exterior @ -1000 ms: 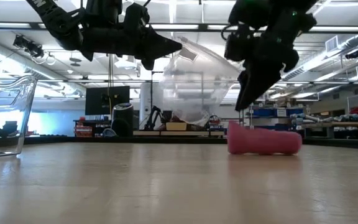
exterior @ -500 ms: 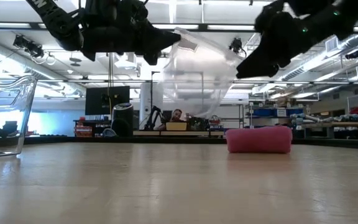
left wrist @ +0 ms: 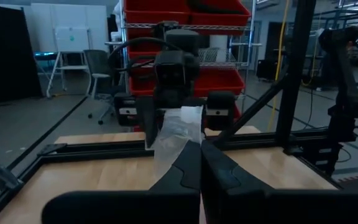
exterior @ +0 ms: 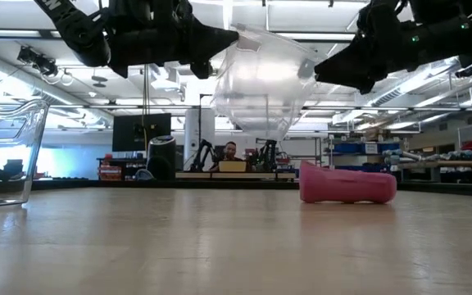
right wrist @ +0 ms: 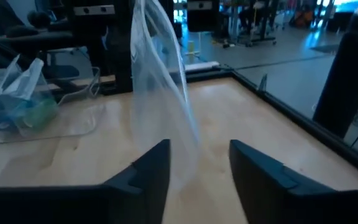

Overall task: Roll bandage
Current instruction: Put the rolled pink bandage into the transparent zip bag

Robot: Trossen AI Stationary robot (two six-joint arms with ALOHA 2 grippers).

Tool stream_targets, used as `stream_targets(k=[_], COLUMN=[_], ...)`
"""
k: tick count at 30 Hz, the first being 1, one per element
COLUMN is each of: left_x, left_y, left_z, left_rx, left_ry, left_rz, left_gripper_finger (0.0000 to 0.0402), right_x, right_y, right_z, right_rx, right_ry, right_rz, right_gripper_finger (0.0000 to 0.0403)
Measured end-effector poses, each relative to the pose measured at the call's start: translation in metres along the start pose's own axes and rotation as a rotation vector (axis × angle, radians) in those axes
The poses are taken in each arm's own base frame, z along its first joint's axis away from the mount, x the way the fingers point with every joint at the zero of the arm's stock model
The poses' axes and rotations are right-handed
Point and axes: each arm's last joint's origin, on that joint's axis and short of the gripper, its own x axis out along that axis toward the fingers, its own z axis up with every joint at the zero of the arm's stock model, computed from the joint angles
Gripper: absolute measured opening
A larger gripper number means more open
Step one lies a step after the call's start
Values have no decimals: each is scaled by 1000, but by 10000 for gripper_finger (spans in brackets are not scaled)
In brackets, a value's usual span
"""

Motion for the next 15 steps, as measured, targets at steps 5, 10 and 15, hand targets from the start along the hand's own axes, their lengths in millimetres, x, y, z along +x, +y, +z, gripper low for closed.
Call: stream_targets(k=[5, 10, 15], left_x=[0, 0, 0], left_y=[0, 0, 1], left_z=[0, 0, 0], left_rx=[-9, -12, -23], left_ry=[1, 1, 1], left_rz=[10, 13, 36], left_gripper_finger=[0, 0, 0], right_x=[0, -1, 4], right_y=[3, 6, 8], right_z=[6, 11, 13], right_rx=[-42, -58, -69], right_ry=[-67, -123, -132], right_rz=[-16, -6, -8], right_gripper_finger=[48, 12, 4])
